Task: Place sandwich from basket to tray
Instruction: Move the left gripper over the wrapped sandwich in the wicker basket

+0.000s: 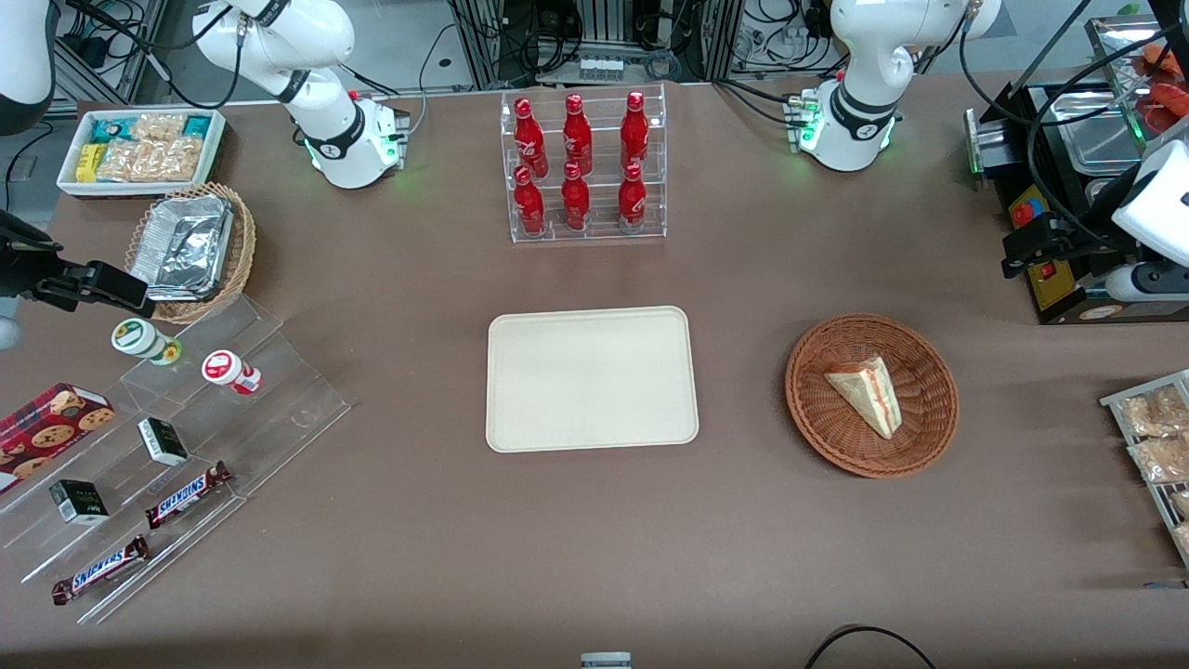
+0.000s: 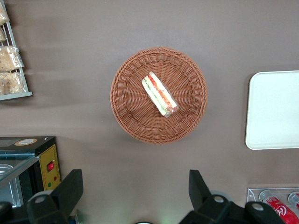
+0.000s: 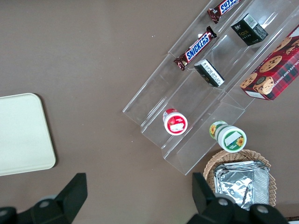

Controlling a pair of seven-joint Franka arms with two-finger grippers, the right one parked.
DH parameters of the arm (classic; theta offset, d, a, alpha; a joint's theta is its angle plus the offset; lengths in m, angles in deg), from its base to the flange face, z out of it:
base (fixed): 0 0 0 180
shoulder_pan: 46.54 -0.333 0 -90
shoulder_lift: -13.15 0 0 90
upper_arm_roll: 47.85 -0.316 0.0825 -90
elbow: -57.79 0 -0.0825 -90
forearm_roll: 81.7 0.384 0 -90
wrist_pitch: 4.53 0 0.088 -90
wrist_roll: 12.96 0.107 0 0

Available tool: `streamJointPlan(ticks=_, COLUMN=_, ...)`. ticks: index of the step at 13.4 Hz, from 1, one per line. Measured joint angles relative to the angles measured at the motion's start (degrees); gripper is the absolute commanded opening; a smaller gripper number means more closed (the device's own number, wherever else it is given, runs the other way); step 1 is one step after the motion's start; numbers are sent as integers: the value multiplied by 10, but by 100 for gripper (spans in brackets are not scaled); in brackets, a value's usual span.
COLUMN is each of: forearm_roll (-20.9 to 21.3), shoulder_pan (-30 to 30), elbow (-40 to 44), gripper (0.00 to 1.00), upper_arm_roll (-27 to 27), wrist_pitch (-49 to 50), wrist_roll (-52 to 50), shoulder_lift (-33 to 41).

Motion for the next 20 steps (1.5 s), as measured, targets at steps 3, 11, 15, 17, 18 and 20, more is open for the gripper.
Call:
streamJointPlan(ticks=3, forearm_roll=0, shoulder_pan=0, elbow=0, gripper=100, upper_arm_roll=0, wrist_pitch=-3, wrist_roll=0, shoulder_lift=-1)
streamJointPlan(ticks=11, forearm_roll=0, shoulder_pan=4, elbow=-33, gripper=100, upper_arm_roll=3, wrist_pitch=-96, wrist_roll=-12, shoulder_lift=-74)
streamJointPlan(ticks=15, forearm_roll=0, shoulder_pan=12, elbow=-97, gripper=100, upper_arm_roll=6, wrist_pitch=-211, wrist_roll=-46, shoulder_lift=-95)
streamJointPlan(ticks=17, forearm_roll=0, shoulder_pan=27, elbow=-145, gripper=100, upper_arm_roll=7, wrist_pitch=-278, wrist_roll=-90, shoulder_lift=-96)
streamJointPlan(ticks=18, forearm_roll=0, shoulder_pan=36, elbow=-170, gripper=100, upper_arm_roll=8, wrist_pitch=-310, wrist_roll=-118, shoulder_lift=-96)
streamJointPlan(ticks=20, forearm_roll=0, shoulder_pan=45, elbow=-213, gripper=100, upper_arm_roll=9, wrist_pitch=-360, wrist_roll=-177, shoulder_lift=-97)
